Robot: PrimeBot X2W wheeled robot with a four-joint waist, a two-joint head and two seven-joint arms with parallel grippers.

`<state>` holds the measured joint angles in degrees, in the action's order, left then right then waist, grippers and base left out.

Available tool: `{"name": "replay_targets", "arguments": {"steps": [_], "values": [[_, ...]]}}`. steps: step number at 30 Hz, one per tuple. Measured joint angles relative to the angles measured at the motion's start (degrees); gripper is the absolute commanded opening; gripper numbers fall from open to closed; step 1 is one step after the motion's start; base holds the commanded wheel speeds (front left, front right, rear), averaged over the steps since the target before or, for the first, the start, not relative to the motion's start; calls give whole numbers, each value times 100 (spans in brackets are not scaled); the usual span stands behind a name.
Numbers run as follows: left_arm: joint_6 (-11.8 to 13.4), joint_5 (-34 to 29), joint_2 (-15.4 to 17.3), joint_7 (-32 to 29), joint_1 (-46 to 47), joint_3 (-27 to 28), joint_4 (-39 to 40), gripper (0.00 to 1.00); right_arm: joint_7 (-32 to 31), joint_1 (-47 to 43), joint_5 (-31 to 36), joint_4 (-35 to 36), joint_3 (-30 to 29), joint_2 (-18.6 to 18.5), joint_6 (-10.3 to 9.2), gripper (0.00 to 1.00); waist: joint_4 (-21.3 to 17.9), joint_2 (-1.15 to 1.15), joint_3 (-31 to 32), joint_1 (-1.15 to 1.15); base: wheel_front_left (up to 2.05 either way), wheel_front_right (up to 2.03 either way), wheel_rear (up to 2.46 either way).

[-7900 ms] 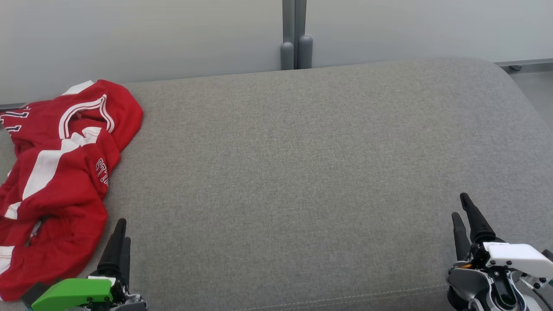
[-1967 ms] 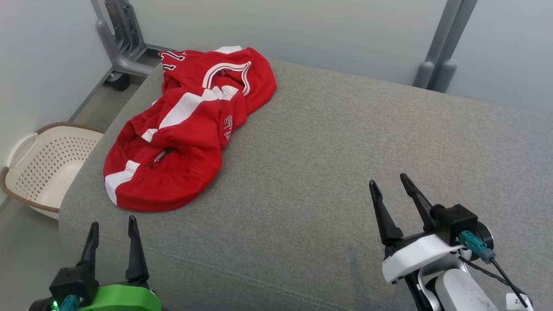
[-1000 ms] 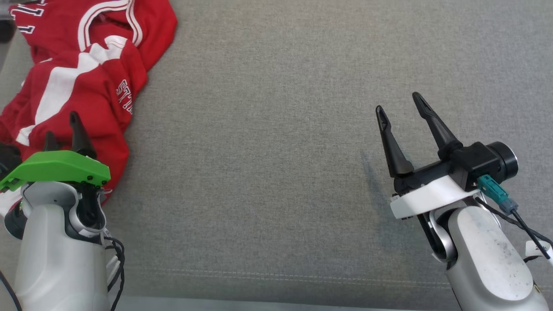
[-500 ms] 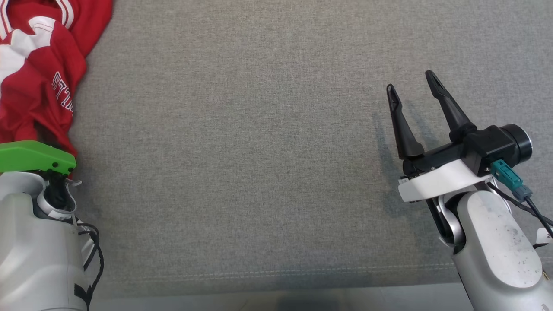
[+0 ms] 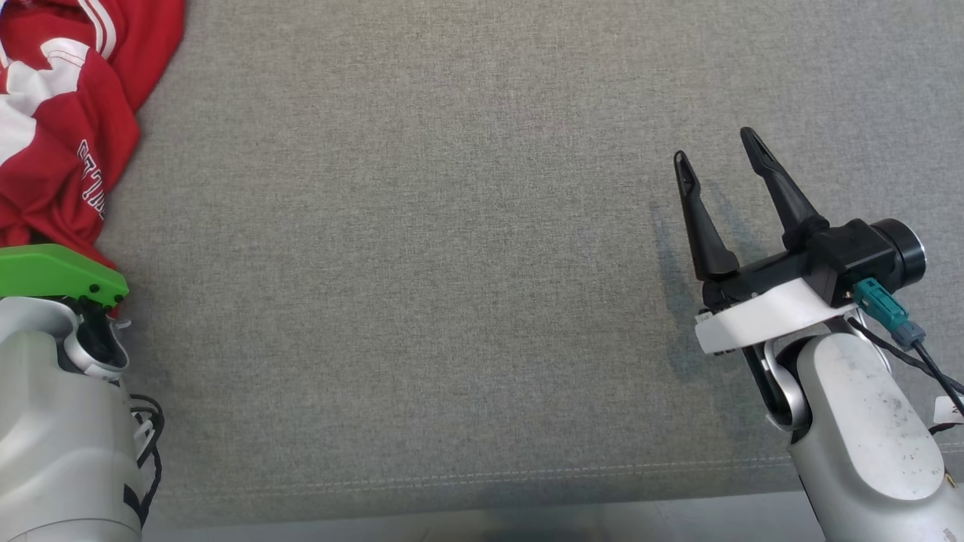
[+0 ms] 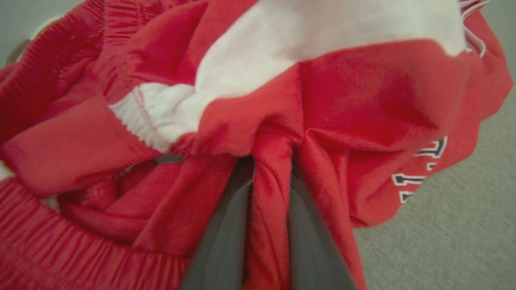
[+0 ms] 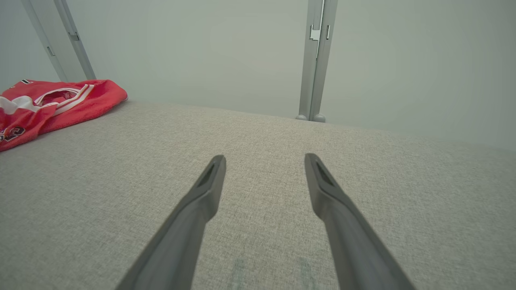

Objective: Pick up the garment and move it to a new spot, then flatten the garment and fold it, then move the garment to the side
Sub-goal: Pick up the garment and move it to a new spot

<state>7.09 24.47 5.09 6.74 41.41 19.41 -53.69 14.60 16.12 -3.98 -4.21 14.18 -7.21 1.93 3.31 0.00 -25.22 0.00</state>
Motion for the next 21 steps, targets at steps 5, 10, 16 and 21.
{"name": "replay_targets", "arguments": {"steps": [5, 10, 16, 21], "values": [[0, -101, -87, 265, 7, -248, -57, 0, 0, -5, -10, -62, -42, 24, -4, 100, 50, 0, 130, 0, 0, 0, 0], [-81, -147, -115, 602, 5, -405, 12, 0, 0, -22, -70, -130, -55, 92, -8, 100, 125, 0, 321, 0, 0, 0, 0], [-364, -378, -110, 751, -30, -608, 254, 0, 0, -125, -181, -216, -66, 168, -10, 100, 208, 0, 611, 0, 0, 0, 0], [-565, -425, -122, 769, -177, -672, 599, 0, 0, -206, -246, -274, -87, 203, -52, 100, 251, 0, 873, 0, 0, 0, 0]]}}
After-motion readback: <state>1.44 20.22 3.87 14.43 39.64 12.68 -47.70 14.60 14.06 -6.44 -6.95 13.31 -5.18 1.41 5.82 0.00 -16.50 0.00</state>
